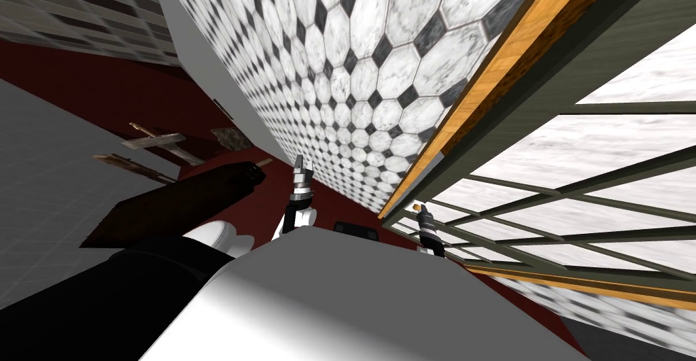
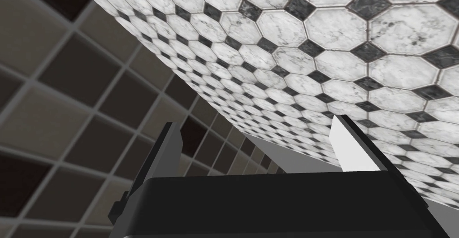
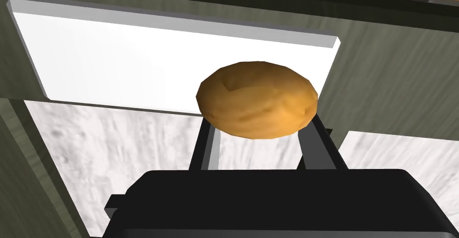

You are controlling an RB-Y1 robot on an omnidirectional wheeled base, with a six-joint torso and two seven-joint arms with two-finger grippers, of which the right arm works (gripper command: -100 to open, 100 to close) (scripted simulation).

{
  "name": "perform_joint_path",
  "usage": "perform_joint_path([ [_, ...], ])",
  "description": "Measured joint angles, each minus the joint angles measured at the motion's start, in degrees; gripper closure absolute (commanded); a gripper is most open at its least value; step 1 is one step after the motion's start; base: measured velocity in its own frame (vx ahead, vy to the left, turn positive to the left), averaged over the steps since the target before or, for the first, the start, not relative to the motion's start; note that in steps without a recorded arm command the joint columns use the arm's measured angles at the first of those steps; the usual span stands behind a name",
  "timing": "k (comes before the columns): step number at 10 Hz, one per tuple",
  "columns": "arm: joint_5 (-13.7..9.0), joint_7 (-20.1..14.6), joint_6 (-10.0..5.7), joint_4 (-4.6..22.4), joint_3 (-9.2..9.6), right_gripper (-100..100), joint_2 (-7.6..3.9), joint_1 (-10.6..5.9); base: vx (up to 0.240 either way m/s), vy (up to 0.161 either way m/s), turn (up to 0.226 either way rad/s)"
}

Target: Pull the door open

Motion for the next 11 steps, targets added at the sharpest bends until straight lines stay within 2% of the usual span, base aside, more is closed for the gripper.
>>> perform_joint_path([
  [1, -0.5, -1.5, -0.11, 0.5, 0.25, 100, -0.09, -0.31, -0.062, -0.022, 0.060],
  [2, -1.1, -3.1, 0.73, -0.7, 0.54, 100, -0.03, 0.09, -0.045, -0.024, 0.030],
  [6, -2.6, -8.4, 1.30, -0.6, 1.39, 100, 0.21, -0.31, -0.038, -0.018, 0.033],
  [7, -2.9, -9.3, 1.99, -1.8, 1.48, 100, 0.41, 0.24, -0.040, -0.018, 0.041],
  [8, -3.3, -10.8, 1.34, -0.1, 1.79, 100, 0.31, -0.73, -0.039, -0.011, 0.033],
  [10, -4.0, -13.4, 1.56, -0.3, 2.19, 100, 0.31, -0.60, -0.037, -0.013, 0.033],
  [11, -4.2, -14.6, 1.48, 0.5, 2.41, 100, 0.23, -1.26, -0.043, -0.015, 0.045],
])
